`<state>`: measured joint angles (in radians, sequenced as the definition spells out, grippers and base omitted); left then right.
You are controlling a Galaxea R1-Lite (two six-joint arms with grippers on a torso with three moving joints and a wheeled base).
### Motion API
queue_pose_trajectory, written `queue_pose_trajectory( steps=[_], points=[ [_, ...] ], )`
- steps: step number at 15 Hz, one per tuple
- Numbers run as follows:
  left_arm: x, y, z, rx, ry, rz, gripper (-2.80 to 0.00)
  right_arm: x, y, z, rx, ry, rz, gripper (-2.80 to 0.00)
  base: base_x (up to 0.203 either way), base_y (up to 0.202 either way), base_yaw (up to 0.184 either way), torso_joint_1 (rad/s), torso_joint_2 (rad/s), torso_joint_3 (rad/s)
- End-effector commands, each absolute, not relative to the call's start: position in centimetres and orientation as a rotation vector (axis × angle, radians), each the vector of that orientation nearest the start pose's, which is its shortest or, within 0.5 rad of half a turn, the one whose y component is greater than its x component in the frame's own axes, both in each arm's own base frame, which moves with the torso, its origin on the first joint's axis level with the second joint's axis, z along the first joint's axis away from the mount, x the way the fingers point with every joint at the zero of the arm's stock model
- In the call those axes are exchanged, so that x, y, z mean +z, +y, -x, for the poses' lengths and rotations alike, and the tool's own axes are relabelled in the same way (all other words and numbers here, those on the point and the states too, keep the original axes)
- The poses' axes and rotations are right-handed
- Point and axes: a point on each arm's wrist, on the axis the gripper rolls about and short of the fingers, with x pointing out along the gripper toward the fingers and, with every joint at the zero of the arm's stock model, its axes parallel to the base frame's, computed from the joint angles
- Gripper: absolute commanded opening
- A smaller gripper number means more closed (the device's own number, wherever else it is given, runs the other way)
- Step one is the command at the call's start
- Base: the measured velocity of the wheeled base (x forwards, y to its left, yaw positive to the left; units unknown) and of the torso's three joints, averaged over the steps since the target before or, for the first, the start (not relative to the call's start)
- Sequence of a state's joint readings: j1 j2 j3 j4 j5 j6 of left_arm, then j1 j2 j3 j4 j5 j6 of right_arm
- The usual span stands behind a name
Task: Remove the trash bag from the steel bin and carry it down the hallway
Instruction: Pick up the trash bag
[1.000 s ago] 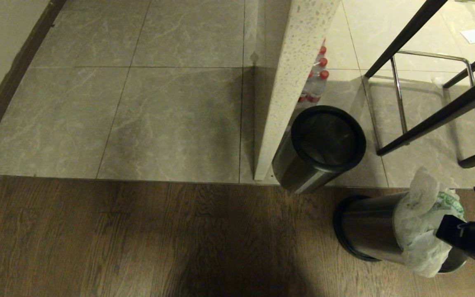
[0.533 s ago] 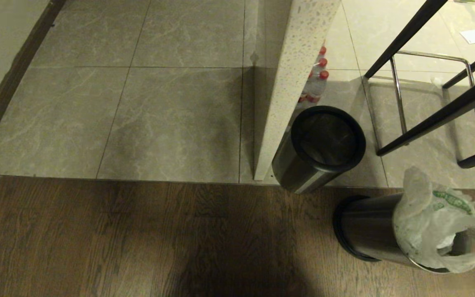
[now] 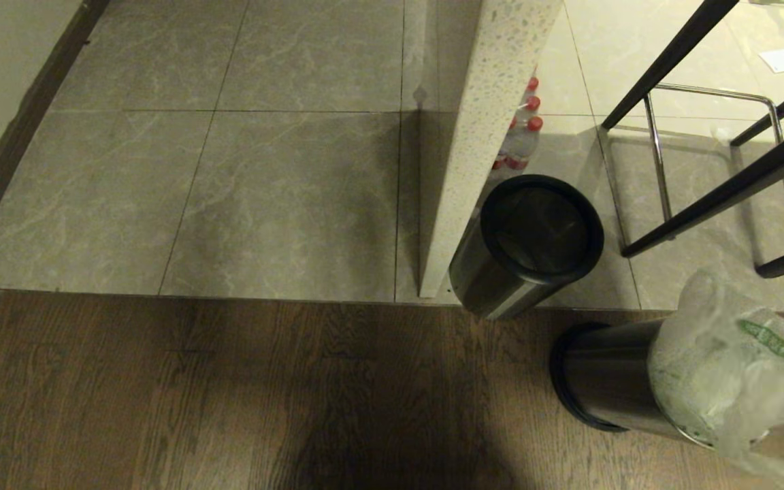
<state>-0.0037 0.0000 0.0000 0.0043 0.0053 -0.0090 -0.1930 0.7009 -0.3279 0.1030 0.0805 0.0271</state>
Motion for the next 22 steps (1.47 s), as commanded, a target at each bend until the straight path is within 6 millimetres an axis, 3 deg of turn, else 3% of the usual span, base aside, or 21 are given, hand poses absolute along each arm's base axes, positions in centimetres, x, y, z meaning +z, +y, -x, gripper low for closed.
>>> queue_pose_trajectory(
  steps=[1,4,9,11,15,22],
  points=[
    [7.5,0.0,2.3,0.003,0.005,0.009,-2.8,15.0,0.1,-0.5,-0.089,0.301,-0.044,-2.8,0.0,0.0,0.0,0.0,0.0,0.0],
    [7.5,0.0,2.3,0.003,0.005,0.009,-2.8,12.3,0.2,1.6,-0.061,0.323,0.02,-2.8,0.0,0.0,0.0,0.0,0.0,0.0],
    [7.5,0.0,2.3,0.003,0.003,0.009,-2.8,8.7,0.1,0.2,-0.056,0.256,0.039,-2.8,0.0,0.0,0.0,0.0,0.0,0.0],
    [7.5,0.0,2.3,0.003,0.005,0.009,-2.8,8.3,0.1,0.2,-0.036,0.215,0.065,-2.8,0.0,0.0,0.0,0.0,0.0,0.0],
    [7.5,0.0,2.3,0.003,0.005,0.009,-2.8,7.7,0.0,2.2,-0.002,-0.009,0.042,-2.8,0.0,0.0,0.0,0.0,0.0,0.0],
    [7.5,0.0,2.3,0.003,0.005,0.009,-2.8,7.6,0.0,2.3,-0.003,-0.011,-0.018,-2.8,0.0,0.0,0.0,0.0,0.0,0.0]
  ],
)
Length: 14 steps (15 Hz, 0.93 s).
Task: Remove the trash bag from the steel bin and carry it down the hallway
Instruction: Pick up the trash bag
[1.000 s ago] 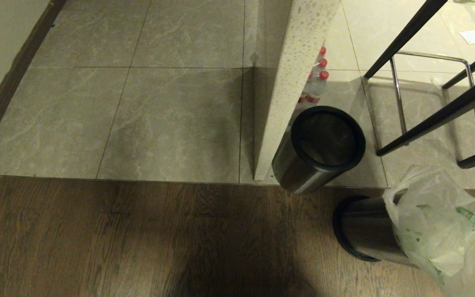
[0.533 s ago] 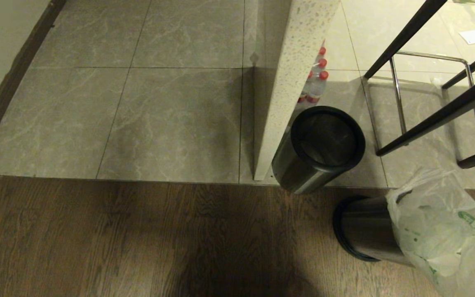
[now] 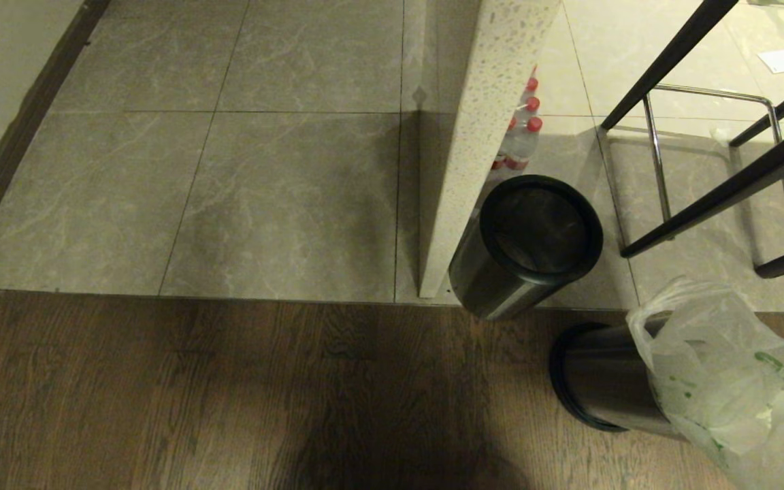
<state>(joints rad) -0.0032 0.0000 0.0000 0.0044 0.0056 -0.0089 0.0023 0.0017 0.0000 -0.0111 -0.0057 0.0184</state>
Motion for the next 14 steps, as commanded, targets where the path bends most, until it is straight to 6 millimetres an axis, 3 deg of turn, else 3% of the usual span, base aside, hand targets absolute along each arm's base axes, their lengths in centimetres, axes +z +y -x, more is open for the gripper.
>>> queue_pose_trajectory(
  steps=[1,14],
  points=[
    [7.45,0.02,2.28,0.003,0.005,0.009,-2.8,7.59,-0.02,2.27,-0.003,-0.011,-0.018,-2.8,0.0,0.0,0.0,0.0,0.0,0.0],
    [7.45,0.02,2.29,0.003,0.008,0.0,-2.8,7.59,-0.02,2.27,-0.003,-0.011,-0.018,-2.8,0.0,0.0,0.0,0.0,0.0,0.0]
  ],
)
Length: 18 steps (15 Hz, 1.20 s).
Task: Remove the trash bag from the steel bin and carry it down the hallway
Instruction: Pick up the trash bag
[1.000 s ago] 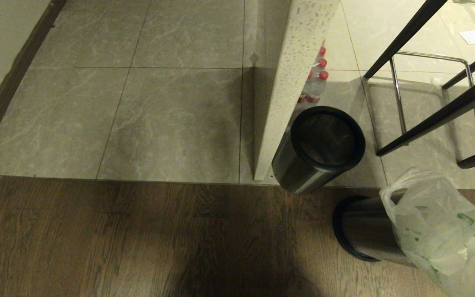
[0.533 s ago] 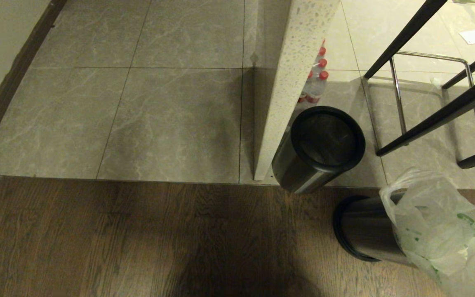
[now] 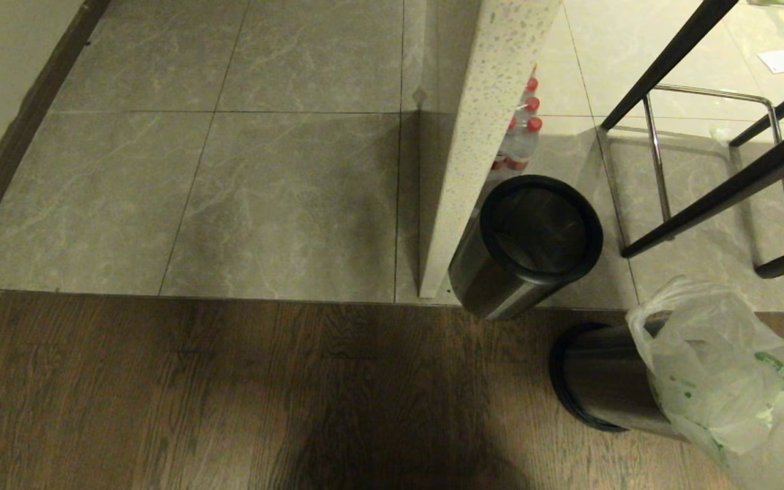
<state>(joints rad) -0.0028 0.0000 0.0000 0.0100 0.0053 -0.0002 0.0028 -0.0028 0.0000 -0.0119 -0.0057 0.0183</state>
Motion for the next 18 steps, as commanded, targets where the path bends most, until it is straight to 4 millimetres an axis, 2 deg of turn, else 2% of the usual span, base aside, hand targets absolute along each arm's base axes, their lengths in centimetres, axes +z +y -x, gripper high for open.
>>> queue_pose_trajectory(
  steps=[1,5,18],
  points=[
    [7.39,0.02,2.28,0.003,0.011,0.001,-2.8,7.59,-0.02,2.27,-0.003,-0.011,-0.018,-2.8,0.0,0.0,0.0,0.0,0.0,0.0],
    [7.42,0.02,2.28,0.003,0.008,0.005,-2.8,7.59,-0.02,2.27,-0.003,-0.011,-0.018,-2.8,0.0,0.0,0.0,0.002,0.0,0.088],
    [7.44,0.02,2.27,0.005,0.008,0.009,-2.8,7.59,-0.02,2.27,-0.001,-0.011,-0.018,-2.8,0.0,0.0,0.0,0.001,0.0,0.199]
  ],
)
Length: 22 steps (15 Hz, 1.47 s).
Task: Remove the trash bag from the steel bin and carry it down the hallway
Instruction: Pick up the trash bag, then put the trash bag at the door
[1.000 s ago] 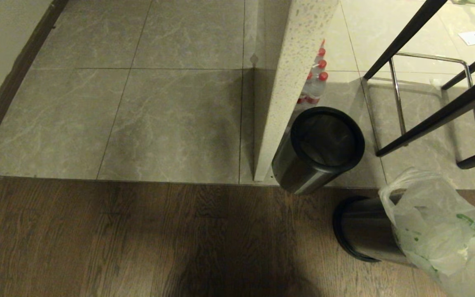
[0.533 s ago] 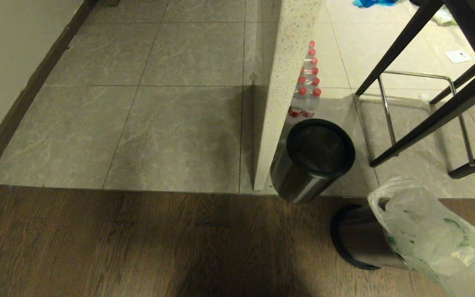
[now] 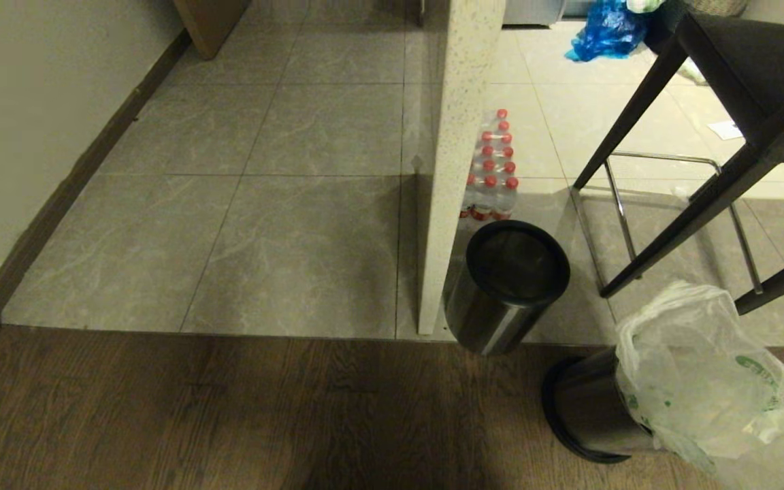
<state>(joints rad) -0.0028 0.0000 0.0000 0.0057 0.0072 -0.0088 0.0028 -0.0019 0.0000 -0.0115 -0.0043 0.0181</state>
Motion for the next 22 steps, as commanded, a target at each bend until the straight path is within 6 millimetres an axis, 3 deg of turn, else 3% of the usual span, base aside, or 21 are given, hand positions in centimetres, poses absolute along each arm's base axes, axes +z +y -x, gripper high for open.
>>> queue_pose_trajectory(
  steps=[1,22],
  points=[
    [7.44,0.02,2.27,0.005,0.008,0.009,-2.8,7.59,-0.02,2.27,-0.003,-0.011,-0.018,-2.8,0.0,0.0,0.0,-0.002,0.01,0.203],
    [7.44,0.02,2.27,0.005,0.008,0.012,-2.8,7.59,-0.02,2.27,-0.001,-0.011,-0.018,-2.8,0.0,0.0,0.0,0.002,0.0,0.202]
  ],
)
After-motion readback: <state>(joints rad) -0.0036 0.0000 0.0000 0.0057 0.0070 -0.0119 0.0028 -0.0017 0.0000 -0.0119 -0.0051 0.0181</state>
